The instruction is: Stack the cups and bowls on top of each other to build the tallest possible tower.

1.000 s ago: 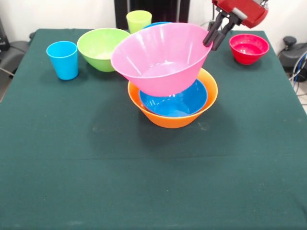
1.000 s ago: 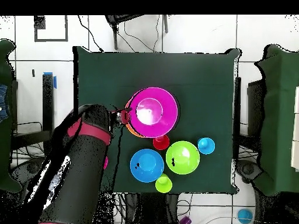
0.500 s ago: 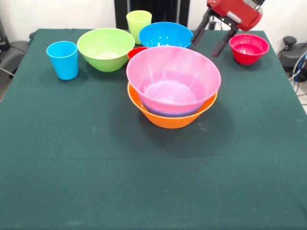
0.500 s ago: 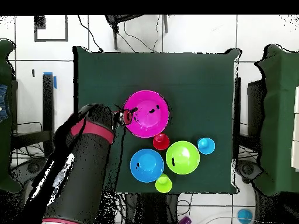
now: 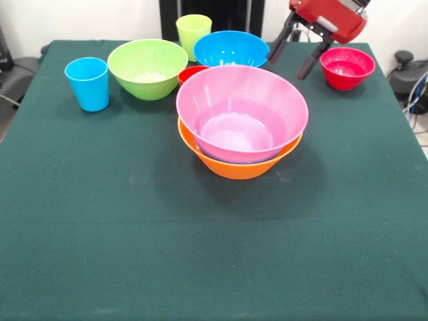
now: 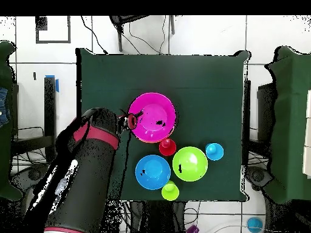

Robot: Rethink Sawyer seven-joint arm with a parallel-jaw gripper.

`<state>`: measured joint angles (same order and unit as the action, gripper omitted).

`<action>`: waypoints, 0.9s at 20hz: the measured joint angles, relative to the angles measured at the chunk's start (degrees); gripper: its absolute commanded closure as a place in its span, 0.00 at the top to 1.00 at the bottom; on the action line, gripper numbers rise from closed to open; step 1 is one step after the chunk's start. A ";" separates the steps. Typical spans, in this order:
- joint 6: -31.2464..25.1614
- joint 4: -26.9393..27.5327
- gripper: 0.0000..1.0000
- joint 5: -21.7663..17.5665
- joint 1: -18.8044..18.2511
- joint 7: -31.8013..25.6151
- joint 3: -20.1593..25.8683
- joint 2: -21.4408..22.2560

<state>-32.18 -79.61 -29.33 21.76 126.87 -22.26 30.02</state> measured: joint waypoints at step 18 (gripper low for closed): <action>-0.04 -4.22 1.00 6.49 -10.22 0.00 9.60 12.71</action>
<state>-32.21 -83.82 -22.84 11.54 126.87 -12.66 42.73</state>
